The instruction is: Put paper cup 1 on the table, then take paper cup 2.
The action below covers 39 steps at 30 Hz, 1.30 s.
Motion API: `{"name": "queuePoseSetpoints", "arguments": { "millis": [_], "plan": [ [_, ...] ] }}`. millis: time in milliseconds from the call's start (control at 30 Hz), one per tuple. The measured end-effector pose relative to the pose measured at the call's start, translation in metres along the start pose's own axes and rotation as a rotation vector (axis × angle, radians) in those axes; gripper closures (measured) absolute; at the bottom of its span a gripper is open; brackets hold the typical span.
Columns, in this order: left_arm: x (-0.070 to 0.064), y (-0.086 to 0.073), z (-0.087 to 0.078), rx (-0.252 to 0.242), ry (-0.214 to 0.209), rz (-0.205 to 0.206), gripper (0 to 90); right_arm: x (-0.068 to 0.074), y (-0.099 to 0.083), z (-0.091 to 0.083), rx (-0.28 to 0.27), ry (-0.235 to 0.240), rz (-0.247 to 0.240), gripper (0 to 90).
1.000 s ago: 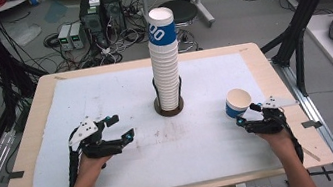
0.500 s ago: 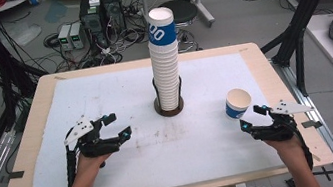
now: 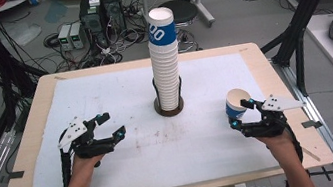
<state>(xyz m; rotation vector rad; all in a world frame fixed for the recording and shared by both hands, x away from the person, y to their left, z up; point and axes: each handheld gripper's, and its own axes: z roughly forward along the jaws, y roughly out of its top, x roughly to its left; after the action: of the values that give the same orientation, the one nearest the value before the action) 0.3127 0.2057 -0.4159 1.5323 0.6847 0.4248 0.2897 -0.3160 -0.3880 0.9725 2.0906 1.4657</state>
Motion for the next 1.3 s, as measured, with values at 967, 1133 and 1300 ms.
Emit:
{"name": "queuePoseSetpoints", "arguments": {
  "millis": [967, 1133, 1300],
  "plan": [
    [-0.001, 0.006, -0.004, -0.021, -0.013, -0.055, 16.8, 0.009, 0.008, 0.012, 0.027, 0.032, -0.028, 19.6],
    [0.0, 0.009, 0.0, -0.017, -0.02, -0.063, 16.8, 0.008, 0.008, 0.012, 0.026, 0.037, -0.022, 19.5],
    [0.001, 0.02, 0.007, -0.015, -0.034, -0.045, 16.8, 0.006, 0.008, 0.012, 0.03, 0.038, -0.025, 19.6]
  ]
}}
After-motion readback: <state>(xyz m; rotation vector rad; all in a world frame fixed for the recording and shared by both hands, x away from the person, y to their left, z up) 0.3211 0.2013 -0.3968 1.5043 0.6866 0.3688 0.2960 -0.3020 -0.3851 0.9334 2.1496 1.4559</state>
